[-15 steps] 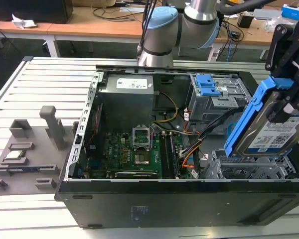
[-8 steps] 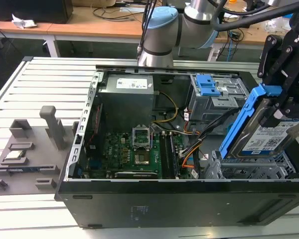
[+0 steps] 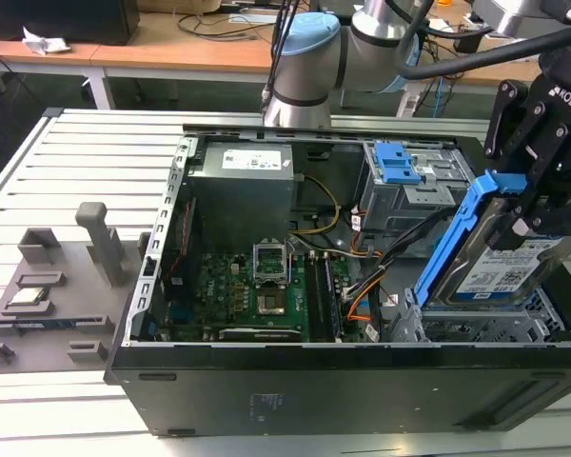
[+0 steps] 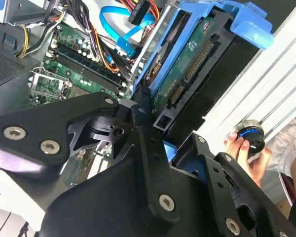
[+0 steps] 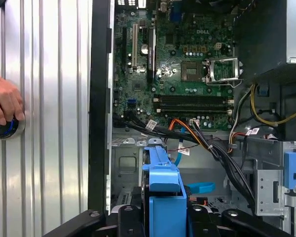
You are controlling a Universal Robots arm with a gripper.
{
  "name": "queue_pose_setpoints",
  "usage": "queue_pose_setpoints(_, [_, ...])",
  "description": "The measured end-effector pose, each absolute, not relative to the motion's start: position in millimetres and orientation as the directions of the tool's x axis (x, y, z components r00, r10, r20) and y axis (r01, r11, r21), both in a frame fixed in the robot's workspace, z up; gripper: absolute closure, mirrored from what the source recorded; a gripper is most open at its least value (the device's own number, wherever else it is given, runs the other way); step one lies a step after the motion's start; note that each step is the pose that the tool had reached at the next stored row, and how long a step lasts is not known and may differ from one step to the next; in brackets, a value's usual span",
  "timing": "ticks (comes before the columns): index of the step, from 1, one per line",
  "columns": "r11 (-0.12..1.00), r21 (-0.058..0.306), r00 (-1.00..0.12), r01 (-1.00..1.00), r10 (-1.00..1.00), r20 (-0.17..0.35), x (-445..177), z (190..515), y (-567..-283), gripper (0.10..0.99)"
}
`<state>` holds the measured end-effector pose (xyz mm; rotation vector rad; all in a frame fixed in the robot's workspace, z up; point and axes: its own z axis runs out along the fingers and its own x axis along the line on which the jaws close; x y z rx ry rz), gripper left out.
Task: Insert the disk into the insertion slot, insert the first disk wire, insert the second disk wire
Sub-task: 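Insert the disk into the insertion slot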
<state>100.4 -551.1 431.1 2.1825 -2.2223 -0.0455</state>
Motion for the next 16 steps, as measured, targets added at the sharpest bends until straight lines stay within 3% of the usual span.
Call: queue_pose_setpoints(16, [0.018, 0.039, -0.018, -0.999, -1.0, -0.002, 100.0, 406.8, -551.1, 0.722])
